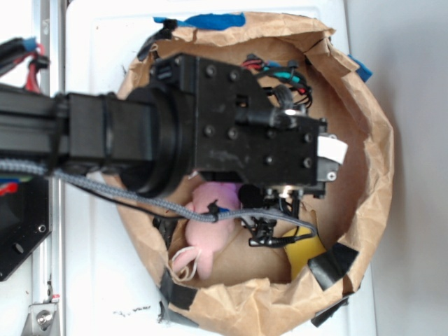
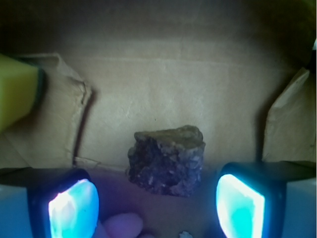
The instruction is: Grab the rock.
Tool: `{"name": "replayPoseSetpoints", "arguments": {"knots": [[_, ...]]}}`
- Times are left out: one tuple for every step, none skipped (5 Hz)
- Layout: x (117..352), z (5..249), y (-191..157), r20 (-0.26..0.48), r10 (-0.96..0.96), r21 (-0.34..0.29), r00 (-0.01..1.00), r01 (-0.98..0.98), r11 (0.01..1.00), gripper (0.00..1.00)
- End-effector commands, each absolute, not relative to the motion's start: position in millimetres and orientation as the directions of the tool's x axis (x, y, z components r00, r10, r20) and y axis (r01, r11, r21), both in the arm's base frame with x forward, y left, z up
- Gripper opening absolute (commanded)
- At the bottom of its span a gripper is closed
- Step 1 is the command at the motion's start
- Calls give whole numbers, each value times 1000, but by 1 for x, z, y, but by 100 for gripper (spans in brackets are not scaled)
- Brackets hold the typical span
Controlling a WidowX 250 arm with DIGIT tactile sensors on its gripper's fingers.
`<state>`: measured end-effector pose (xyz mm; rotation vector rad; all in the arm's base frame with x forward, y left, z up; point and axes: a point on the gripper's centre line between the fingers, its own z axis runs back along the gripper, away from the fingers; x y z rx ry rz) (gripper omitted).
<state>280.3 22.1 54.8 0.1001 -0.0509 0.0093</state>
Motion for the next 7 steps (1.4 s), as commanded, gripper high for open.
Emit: {"name": "replayPoseSetpoints", "arguments": {"knots": [[284,60,35,123,9,102,992,-22,995,100],[289,56,26,127,17,81,992,-28,996,100],[295,52,22,123,17,84,992,-27,996,100],[302,43,24,116,23,91,993,-34,995,100],[299,38,19,101,25,106,995,-36,994,100],[299,35,23,98,48,98,994,-58,994,0],[299,35,26,103,53,107,993,-64,992,0]]}}
